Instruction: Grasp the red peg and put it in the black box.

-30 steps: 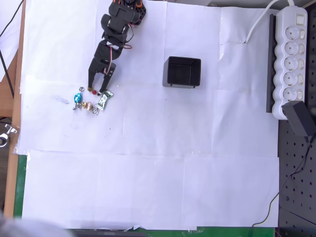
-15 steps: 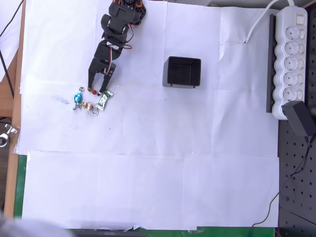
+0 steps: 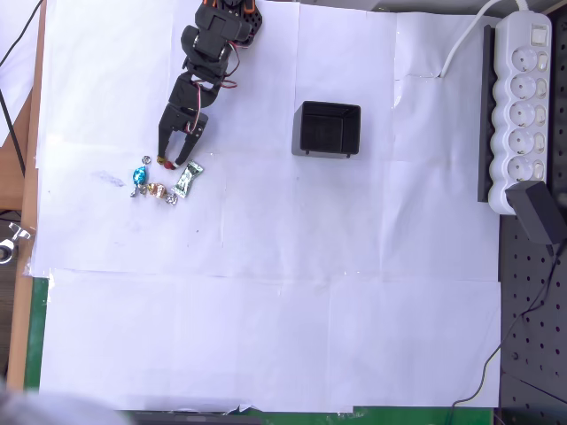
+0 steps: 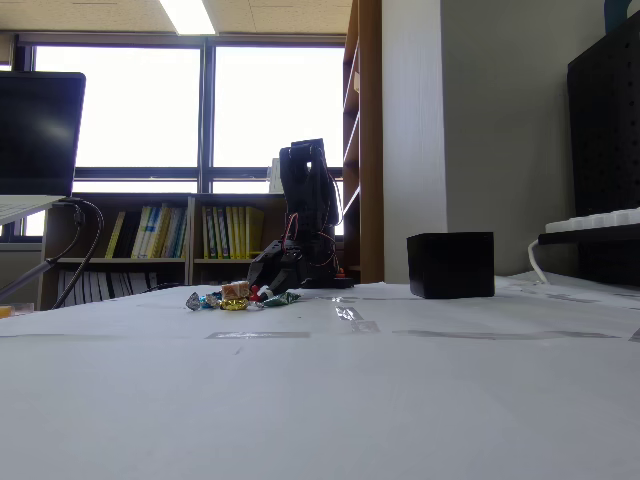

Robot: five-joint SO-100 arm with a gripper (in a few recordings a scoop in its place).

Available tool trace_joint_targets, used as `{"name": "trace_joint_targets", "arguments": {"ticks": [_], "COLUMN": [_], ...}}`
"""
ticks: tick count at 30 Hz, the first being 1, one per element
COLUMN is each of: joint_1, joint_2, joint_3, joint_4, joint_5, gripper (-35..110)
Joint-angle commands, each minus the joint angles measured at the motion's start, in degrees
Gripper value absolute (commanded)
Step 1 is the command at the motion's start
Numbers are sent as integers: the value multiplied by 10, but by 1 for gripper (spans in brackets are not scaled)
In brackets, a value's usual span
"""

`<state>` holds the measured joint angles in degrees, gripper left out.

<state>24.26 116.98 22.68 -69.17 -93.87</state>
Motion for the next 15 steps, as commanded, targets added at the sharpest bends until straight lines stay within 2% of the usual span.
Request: {"name": "trace_joint_targets", "arguments": {"ticks": [1, 15], "joint_1": [1, -4], "joint_2": [3, 4], "joint_3": [16, 17], "joint_4": [-3, -3], "joint_5": [-10, -11], "gripper": [8, 3]}}
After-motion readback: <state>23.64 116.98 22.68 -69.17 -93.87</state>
